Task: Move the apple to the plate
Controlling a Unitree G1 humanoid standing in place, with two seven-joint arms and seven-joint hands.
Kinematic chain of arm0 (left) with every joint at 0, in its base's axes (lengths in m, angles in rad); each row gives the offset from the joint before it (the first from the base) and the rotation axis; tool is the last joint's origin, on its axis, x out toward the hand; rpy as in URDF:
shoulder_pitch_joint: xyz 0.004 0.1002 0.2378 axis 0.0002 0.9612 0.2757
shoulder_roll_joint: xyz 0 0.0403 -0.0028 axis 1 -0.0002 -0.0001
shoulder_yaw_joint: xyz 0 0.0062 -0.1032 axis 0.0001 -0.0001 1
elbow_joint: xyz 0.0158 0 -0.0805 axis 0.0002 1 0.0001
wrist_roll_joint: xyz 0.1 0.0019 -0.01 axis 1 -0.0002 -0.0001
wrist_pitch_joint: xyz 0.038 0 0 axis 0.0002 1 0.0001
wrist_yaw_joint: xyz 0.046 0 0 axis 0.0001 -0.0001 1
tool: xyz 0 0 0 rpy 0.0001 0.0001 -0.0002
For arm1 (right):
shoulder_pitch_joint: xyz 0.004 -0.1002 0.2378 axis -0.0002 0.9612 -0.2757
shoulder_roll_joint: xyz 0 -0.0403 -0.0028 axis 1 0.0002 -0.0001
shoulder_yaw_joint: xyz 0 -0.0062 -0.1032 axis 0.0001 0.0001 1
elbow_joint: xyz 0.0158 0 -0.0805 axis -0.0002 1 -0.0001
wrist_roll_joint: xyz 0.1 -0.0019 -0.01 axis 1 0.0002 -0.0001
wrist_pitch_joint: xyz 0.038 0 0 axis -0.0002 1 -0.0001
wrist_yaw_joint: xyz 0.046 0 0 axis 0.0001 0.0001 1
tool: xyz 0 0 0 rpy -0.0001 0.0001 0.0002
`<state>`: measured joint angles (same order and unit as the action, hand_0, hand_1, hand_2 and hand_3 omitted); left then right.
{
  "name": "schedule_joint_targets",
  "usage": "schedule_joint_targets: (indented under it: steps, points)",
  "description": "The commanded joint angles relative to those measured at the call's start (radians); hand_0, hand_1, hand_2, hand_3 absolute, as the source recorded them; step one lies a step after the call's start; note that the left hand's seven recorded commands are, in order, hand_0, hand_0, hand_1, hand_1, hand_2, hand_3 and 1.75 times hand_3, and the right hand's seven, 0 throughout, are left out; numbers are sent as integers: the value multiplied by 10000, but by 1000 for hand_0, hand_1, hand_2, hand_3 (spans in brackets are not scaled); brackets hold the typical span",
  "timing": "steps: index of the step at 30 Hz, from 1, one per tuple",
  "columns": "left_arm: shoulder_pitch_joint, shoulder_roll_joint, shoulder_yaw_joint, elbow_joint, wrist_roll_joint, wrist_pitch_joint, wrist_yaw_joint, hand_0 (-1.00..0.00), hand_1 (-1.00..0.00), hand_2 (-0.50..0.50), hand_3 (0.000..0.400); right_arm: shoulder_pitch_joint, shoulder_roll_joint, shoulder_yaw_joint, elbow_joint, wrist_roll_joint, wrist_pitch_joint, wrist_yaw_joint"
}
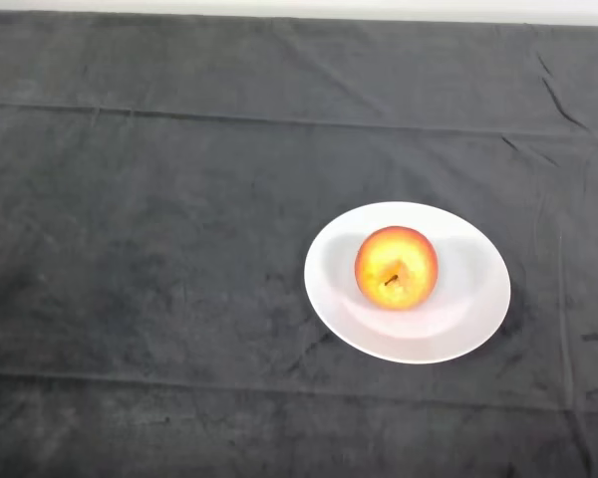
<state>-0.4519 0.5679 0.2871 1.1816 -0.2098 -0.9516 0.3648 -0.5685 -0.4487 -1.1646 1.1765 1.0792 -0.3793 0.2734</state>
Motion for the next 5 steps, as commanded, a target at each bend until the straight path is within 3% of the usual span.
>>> schedule_joint_targets:
  steps: [1, 5]
  points:
    - [-258, -33, 266, 336, 149, -219, -76, 0, 0, 0, 0, -284, -119, -164, -107, 234, -124, 176]
    - [-251, -38, 317, 330, 182, -225, -94, 0, 0, 0, 0, -285, -119, -164, -107, 234, -124, 177]
